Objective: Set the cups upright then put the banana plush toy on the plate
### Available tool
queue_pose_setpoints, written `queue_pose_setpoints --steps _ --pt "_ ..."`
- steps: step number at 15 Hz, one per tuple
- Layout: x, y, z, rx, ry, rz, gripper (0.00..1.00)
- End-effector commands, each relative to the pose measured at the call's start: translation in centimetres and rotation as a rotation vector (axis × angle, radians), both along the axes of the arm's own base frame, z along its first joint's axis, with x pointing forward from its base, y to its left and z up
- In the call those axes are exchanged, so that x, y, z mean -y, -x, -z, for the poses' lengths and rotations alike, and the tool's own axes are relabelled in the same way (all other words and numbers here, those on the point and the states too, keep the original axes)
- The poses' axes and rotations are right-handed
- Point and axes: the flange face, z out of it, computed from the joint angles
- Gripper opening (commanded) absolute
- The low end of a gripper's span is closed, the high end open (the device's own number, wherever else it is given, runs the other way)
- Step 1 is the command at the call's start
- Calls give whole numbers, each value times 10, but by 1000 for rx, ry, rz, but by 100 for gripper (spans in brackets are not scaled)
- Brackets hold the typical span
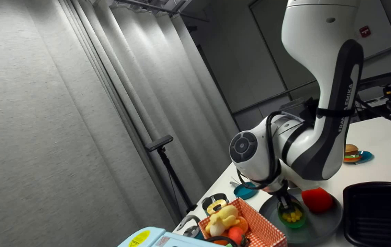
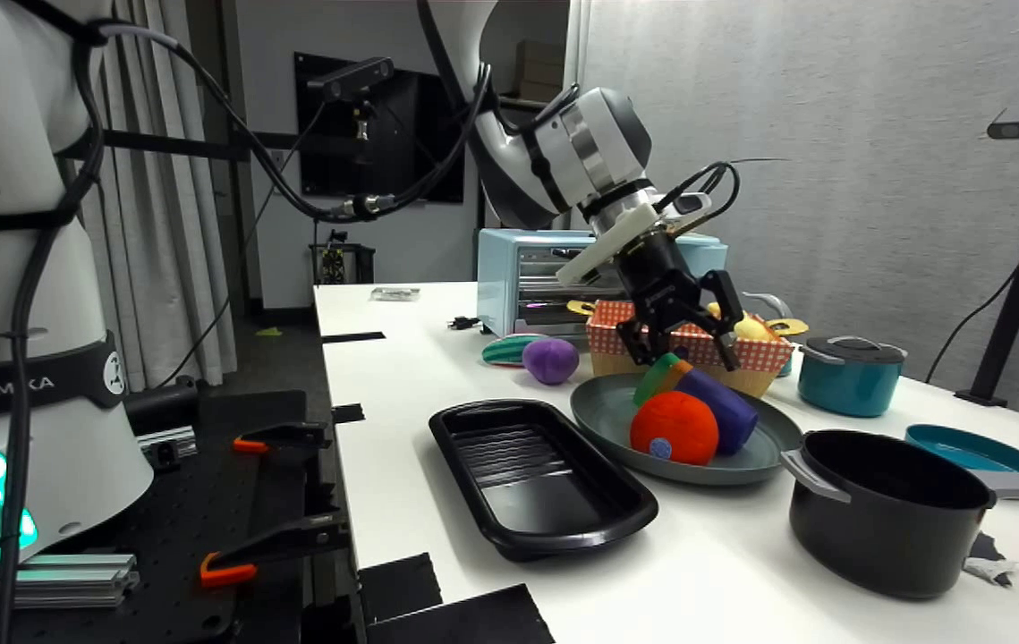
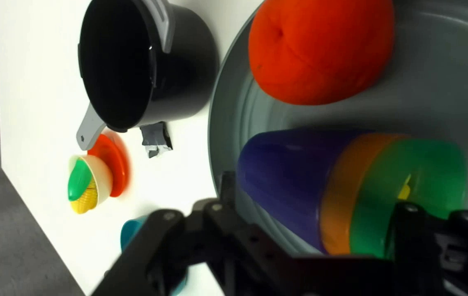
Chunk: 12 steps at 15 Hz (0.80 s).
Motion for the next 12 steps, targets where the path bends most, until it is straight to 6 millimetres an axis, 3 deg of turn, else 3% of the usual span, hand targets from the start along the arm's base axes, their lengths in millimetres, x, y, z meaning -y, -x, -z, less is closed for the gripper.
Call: queue_pose_setpoints --steps 1,7,12 --pt "-7 -6 -2 38 40 -21 42" --pt "-14 -8 -14 63 25 -3 0" --pt "-12 -11 -36 126 -23 70 3"
